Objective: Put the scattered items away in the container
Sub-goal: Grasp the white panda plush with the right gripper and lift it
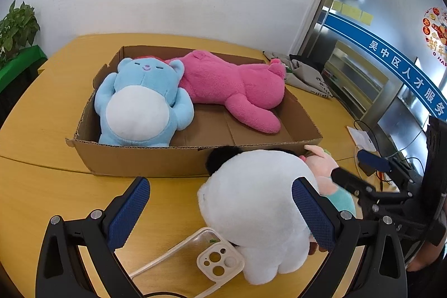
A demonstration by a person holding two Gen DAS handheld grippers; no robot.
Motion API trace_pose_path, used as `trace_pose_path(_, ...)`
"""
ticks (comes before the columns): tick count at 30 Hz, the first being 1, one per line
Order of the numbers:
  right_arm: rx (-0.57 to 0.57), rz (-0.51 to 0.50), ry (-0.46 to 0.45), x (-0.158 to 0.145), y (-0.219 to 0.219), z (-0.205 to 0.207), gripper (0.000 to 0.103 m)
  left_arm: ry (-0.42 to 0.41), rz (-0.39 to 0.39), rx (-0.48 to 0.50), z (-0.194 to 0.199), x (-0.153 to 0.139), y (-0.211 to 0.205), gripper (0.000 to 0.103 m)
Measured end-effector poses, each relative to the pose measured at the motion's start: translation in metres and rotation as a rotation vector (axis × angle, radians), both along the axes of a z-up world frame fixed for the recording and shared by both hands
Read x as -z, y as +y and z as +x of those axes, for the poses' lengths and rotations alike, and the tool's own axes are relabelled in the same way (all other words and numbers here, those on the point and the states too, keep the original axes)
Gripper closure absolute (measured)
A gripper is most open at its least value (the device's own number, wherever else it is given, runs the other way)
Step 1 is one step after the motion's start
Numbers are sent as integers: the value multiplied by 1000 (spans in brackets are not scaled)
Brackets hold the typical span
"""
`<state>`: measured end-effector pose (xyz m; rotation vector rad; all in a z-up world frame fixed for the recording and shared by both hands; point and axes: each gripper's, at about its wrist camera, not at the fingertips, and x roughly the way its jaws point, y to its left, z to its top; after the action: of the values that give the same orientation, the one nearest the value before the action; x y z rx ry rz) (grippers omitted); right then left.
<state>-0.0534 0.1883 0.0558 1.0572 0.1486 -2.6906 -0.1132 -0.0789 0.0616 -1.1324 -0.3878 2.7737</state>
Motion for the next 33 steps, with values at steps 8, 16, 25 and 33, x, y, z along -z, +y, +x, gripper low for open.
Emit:
trace_pose_path(8,-167,48,-196,78,-61,4,2,-74,20,17,-28,30,-13,0)
trace_pose_path(16,-238,19,-183,98,-83,19,5,-109,53,84,-48,57,-26,0)
trace_pose_path(25,-189,-119,-167,101,-62,5,16,-167,262,229,-55,79,-33,1)
trace_pose_path(33,-215,-172,-110,86,-53,14,39,-128,322,367,-38,55,-24,28)
